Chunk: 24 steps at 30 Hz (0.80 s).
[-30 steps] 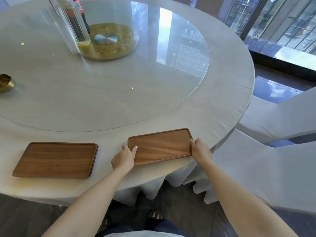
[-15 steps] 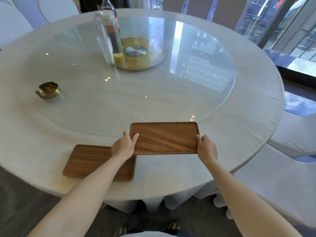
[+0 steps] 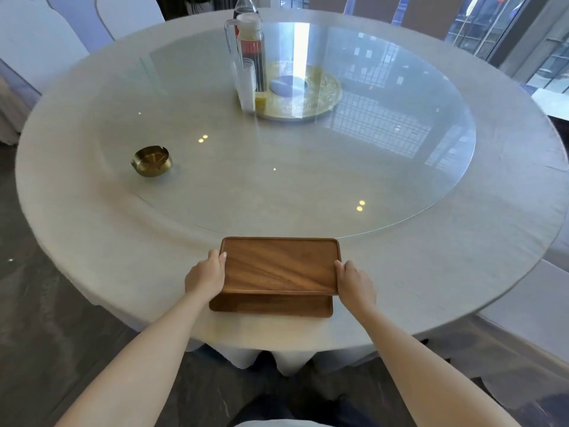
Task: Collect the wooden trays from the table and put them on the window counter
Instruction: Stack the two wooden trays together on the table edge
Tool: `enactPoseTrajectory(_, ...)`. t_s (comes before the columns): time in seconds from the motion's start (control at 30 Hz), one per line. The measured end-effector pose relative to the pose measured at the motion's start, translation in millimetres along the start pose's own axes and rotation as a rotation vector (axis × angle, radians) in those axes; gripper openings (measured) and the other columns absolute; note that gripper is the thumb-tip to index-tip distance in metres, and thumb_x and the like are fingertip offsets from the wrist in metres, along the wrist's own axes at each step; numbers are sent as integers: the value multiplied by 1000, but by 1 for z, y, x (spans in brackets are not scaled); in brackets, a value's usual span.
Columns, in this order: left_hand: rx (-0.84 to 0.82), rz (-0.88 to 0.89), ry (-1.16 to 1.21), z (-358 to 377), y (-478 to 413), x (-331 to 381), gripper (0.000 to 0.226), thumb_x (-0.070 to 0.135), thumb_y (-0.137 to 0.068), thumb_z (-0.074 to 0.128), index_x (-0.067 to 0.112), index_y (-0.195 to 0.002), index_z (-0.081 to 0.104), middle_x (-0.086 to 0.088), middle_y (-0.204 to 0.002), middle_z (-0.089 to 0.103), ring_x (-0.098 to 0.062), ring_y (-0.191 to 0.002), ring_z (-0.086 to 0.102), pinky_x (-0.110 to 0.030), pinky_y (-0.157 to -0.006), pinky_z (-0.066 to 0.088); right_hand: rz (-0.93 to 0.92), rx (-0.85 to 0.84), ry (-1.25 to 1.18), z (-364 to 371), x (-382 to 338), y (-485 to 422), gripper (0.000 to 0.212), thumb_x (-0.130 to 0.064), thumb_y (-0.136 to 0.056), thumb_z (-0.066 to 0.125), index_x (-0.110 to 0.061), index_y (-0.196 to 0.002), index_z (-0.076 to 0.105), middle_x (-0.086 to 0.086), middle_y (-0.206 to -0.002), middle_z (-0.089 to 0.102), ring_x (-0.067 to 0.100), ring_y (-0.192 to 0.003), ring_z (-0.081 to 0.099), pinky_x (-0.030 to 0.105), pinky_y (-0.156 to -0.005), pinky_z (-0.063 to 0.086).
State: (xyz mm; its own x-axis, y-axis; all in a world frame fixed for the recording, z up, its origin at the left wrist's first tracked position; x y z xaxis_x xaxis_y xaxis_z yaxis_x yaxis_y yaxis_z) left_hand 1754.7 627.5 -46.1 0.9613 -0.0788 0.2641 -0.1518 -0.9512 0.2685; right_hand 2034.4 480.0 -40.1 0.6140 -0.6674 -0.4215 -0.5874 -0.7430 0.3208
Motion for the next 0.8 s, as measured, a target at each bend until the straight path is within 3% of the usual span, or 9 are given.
enactPoseTrajectory(0.07,-30,0,-10,7,-1,-12,44,34,-100,18,0,-104,45,-25,-102,64,-39,-90,59,-36,-69,39,5,-30,30,13,-2,4,38,-35,-101,23,-10,-77,37,23,-106,64,39,-100,59,35,-68,33)
enactPoseTrajectory(0.17,-87,-13,-26,19,1,-22,42,34,-100,17,2,-105,44,-22,-101,65,-31,-75,50,-34,-66,38,3,-58,94,27,-1,6,37,-35,-101,21,-9,-88,43,21,-108,64,37,-100,60,36,-69,36)
enactPoseTrajectory(0.33,-132,-36,-17,33,4,-23,38,33,-100,16,4,-99,41,-19,-95,62,-29,-73,47,-34,-65,37,-1,-68,187,39,6,9,46,-35,-101,19,-2,-105,51,20,-110,65,37,-101,60,37,-73,41)
enactPoseTrajectory(0.47,-114,-23,-6,34,7,-23,29,32,-100,18,10,-88,32,-12,-81,51,-29,-71,46,-34,-63,37,9,-62,183,43,7,12,44,-34,-101,19,-3,-106,50,21,-108,66,38,-100,61,41,-78,45)
enactPoseTrajectory(0.8,-84,-7,71,36,9,-26,29,30,-101,18,10,-86,32,0,-60,37,-26,-67,45,-36,-60,35,-12,-49,174,45,6,15,43,-33,-101,18,-5,-106,50,19,-101,67,38,-93,63,41,-74,46)
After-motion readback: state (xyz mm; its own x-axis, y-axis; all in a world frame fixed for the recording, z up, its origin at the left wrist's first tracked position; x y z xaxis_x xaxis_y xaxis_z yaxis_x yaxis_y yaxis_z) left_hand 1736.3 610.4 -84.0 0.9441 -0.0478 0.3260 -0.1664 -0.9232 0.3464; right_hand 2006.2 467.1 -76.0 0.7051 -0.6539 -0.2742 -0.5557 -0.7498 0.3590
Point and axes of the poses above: each hand's wrist, its own y-axis away from the middle knuckle, its own z-axis out of the palm, x = y × z, the point moved 9 cm from there along -y, towards the middle knuckle
